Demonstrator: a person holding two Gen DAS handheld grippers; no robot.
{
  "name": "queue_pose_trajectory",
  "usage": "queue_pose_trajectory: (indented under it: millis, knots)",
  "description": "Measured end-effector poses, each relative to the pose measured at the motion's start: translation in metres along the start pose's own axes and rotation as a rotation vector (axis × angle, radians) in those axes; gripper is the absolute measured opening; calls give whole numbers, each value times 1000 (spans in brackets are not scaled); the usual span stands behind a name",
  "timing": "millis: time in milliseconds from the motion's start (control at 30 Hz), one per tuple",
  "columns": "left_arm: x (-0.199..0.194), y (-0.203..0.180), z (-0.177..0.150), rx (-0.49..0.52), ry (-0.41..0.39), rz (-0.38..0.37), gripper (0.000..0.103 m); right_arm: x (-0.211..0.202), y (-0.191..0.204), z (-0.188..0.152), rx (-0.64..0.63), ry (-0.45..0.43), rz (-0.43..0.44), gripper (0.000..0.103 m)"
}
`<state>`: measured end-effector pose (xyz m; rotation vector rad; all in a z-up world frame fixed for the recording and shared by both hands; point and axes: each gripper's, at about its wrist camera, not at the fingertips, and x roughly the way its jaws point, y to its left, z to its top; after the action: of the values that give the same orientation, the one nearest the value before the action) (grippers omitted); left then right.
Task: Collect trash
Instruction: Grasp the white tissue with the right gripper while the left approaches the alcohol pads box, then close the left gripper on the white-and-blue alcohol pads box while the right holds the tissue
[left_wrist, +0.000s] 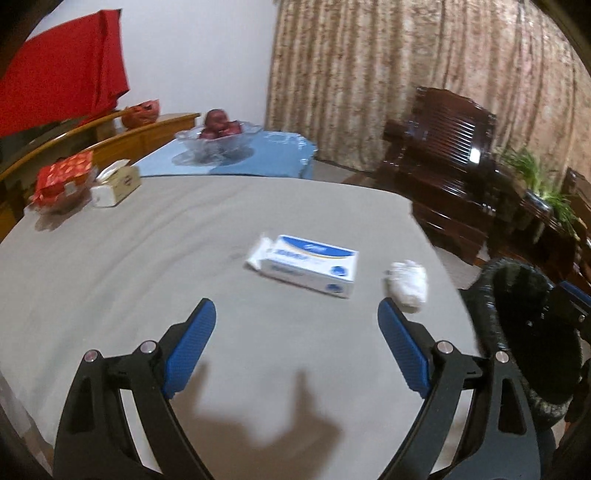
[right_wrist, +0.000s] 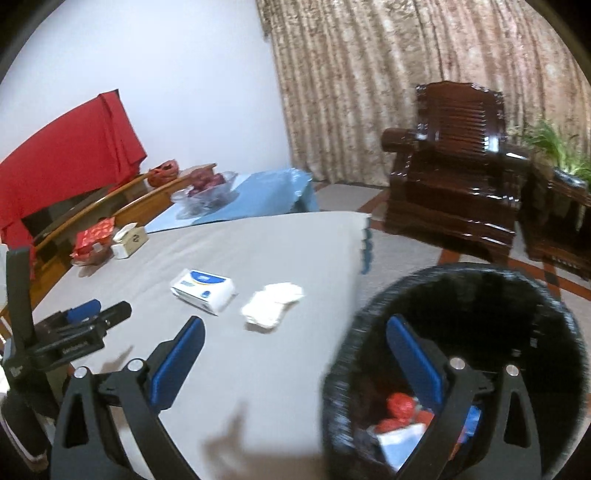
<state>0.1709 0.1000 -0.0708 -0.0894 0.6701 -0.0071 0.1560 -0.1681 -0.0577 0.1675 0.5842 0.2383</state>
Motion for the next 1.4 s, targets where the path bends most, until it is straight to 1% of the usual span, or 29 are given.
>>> queue_pose_trajectory:
  millis: [133, 300, 500, 600, 700, 733, 767, 833, 867, 967, 1100, 1200, 1300, 1400]
  knots:
    - [7, 21, 1, -29, 9, 29, 87, 32, 20, 4, -16, 29, 27, 97]
    - [18, 36, 1, -48, 12, 54, 87, 78, 37, 5, -44, 75, 29, 97]
    - [33, 42, 1, -37, 25, 63, 87, 129, 37, 0, -49, 143, 12, 95]
    - [40, 44, 3, -39, 27, 60, 87, 150, 31, -2, -51, 188, -14, 92]
    - [50, 41, 8, -37, 31, 48, 87, 166, 26, -1, -49, 240, -21, 84]
    - [54, 39, 10, -33, 33, 44, 87, 171, 26, -2, -57, 257, -23, 77]
    - [57, 36, 12, -28, 35, 39, 87, 175, 26, -3, -68, 272, -25, 66]
    - [66, 26, 14, -5, 40, 26, 87, 183, 25, -7, -87, 312, -35, 49]
    - [70, 21, 15, 5, 44, 19, 87, 184, 24, -8, -95, 305, -38, 41]
    - [83, 3, 18, 29, 49, -8, 87, 182, 25, -4, -109, 305, -16, 31]
    - [105, -22, 23, 45, 72, -47, 87, 169, 24, 8, -132, 271, -6, 31]
    - [120, -35, 23, 52, 89, -53, 87, 161, 23, 20, -127, 241, 6, 31]
    - [134, -44, 26, 57, 106, -45, 87, 157, 23, 27, -131, 225, 13, 31]
    - [144, -46, 25, 63, 125, -20, 87, 157, 21, 28, -122, 221, 18, 31]
